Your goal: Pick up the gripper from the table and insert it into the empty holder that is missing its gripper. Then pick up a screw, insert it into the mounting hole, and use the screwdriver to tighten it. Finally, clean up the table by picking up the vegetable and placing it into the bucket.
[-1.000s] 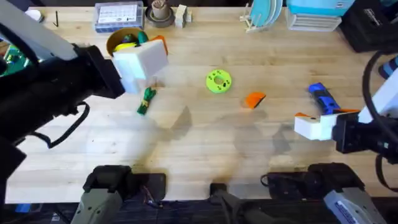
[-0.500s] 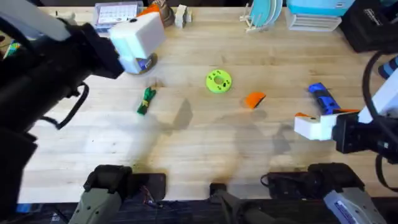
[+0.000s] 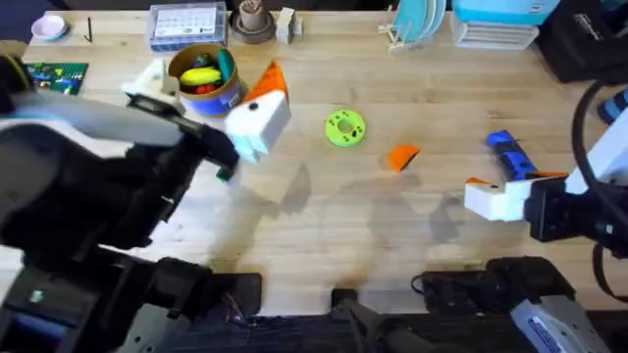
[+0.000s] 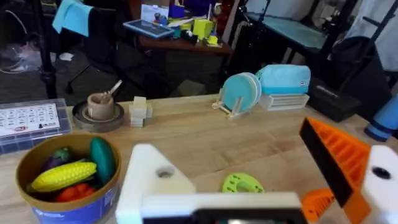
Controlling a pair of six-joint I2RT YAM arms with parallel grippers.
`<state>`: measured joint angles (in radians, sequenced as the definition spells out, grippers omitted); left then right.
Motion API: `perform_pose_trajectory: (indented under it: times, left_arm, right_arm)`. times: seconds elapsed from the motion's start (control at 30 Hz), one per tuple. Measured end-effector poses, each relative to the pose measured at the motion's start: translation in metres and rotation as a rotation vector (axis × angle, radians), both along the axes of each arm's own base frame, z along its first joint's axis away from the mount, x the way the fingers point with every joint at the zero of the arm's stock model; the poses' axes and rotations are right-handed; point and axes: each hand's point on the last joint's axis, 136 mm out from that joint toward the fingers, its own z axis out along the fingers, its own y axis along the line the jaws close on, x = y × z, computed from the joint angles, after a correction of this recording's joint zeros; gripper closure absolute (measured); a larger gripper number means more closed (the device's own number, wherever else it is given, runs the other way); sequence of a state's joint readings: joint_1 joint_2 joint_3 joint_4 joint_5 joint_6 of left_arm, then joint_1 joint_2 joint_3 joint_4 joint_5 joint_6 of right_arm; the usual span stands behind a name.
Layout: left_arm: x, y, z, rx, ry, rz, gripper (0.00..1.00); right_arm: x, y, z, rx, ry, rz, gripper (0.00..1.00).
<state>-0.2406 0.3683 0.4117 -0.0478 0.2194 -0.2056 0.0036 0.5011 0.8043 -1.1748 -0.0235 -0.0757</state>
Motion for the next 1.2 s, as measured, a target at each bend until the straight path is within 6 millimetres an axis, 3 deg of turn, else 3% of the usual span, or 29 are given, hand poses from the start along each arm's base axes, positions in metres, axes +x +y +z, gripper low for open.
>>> perform_pose_trajectory:
  times: [0.23,0.5,1.2]
  left_arm:
    - [-0.013,0.0,-0.032,-0.011,-0.045,-0.012,0.009]
    - [-0.026,0.003,-0.041,-0.033,-0.129,-0.012,0.009]
    - [-0.017,-0.001,-0.104,-0.015,0.008,-0.018,0.009]
  right_arm:
    - [0.0,0.0,0.0,0.0,0.0,0.0,0.019]
    - [0.0,0.0,0.0,0.0,0.0,0.0,0.019]
    - [0.0,0.0,0.0,0.0,0.0,0.0,0.019]
